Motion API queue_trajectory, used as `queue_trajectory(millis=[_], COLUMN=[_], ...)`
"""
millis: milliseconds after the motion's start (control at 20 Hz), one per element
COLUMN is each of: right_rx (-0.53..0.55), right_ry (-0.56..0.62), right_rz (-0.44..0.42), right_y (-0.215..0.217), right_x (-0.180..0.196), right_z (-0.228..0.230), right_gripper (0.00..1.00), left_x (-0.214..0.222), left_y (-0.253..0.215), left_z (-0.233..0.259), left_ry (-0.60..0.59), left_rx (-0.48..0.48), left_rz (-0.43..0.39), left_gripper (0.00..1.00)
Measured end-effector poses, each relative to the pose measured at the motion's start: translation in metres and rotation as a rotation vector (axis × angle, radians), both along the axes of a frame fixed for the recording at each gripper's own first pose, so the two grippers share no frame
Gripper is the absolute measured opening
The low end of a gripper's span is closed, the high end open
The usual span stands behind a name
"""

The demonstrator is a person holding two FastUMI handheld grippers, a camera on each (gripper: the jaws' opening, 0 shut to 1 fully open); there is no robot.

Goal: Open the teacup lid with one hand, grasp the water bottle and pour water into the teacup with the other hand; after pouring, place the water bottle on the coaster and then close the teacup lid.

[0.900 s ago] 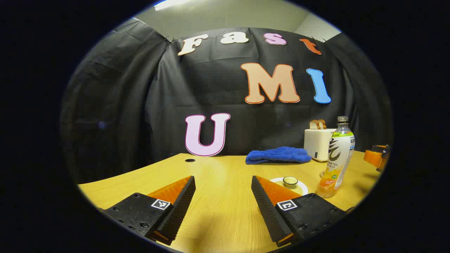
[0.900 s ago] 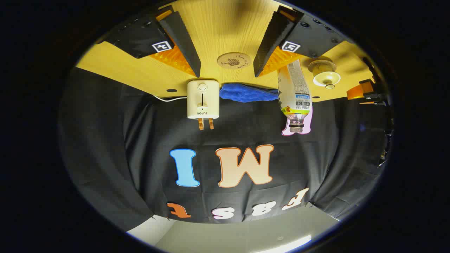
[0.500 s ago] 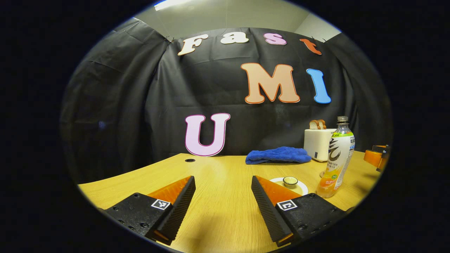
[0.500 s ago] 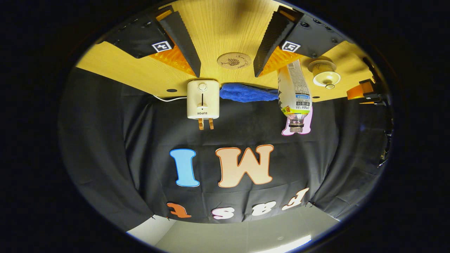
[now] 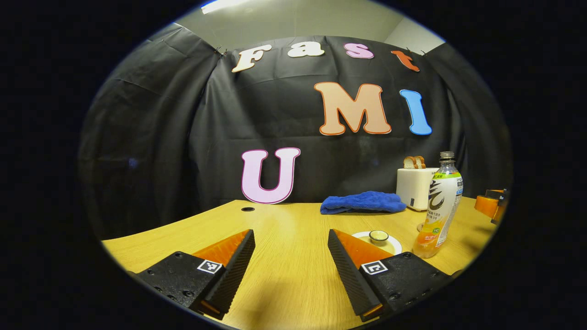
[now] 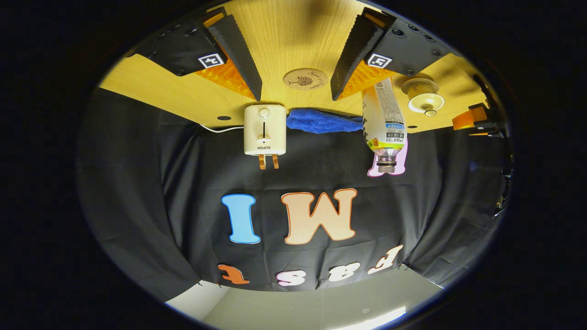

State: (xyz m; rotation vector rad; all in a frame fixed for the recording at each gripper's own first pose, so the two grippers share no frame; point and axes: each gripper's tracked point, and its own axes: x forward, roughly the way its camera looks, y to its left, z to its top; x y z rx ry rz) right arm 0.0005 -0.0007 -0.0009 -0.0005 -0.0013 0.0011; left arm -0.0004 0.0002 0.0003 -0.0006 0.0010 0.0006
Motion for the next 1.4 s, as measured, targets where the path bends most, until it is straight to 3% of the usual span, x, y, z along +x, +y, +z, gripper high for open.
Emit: queue_trajectory(millis=[100,500,850,950,1400], right_rx=[0.0,0.0,0.0,0.0,0.0], right_ry=[0.0,0.0,-0.001,-0.001,-0.001], right_rz=[0.0,0.0,0.001,0.001,0.005], right_y=[0.0,0.0,0.0,0.0,0.0], right_x=[0.0,0.001,0.001,0.001,0.0], right_z=[0.0,0.0,0.0,0.0,0.0], right_gripper=[0.94,0.99,0.94,0.99,0.99], left_x=[0.0,0.0,0.0,0.0,-0.003], left_y=[0.001,-0.005,-0.009,-0.017,-0.059], left_z=[0.0,0.0,0.001,0.001,0.002], left_ry=[0.0,-0.001,-0.003,-0.005,-0.008], left_rx=[0.0,0.0,-0.005,-0.007,-0.01], left_rz=[0.0,-0.029,-0.05,-0.09,-0.309], left_gripper=[0.94,0.94,0.94,0.94,0.94])
